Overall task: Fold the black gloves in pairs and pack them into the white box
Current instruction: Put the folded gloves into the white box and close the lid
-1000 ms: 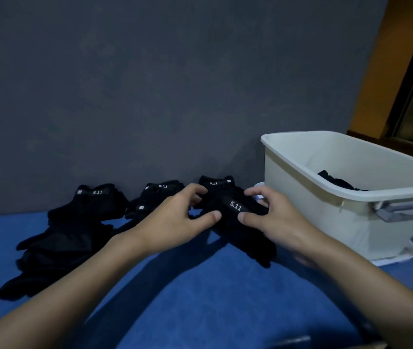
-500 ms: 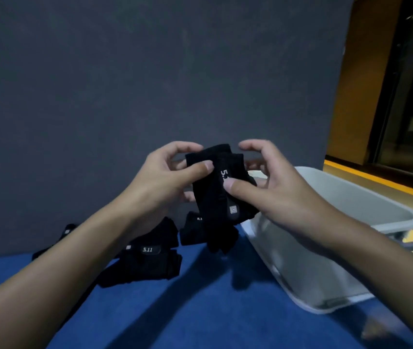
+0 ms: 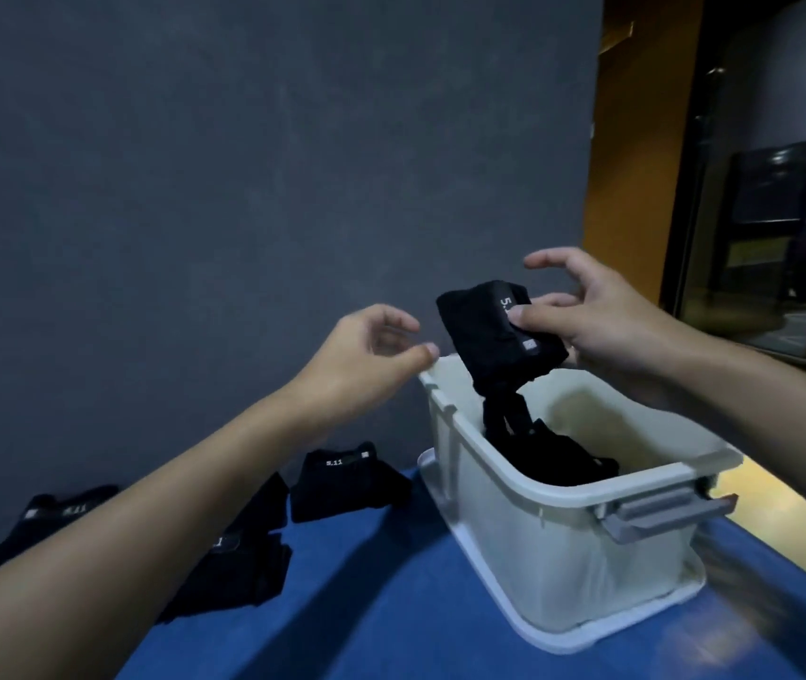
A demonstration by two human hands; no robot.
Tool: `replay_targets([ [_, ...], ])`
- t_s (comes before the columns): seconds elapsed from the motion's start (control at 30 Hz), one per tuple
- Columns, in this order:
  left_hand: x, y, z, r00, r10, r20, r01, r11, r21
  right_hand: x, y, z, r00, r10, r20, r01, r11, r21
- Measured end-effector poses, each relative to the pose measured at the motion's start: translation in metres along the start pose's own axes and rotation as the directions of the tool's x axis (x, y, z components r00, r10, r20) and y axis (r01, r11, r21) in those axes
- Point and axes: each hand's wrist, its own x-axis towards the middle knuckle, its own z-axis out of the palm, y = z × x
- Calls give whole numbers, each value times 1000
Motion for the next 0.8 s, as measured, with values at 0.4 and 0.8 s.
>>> replay_targets([
  [0.4,19,-48,30,982,-49,184,-32,911,412,57,81,3,957,270,106,-241,944,-225],
  [0.8,20,-64,33,986,12,167,-72,930,359,61,114,5,934,294,205,-150,839,-523],
])
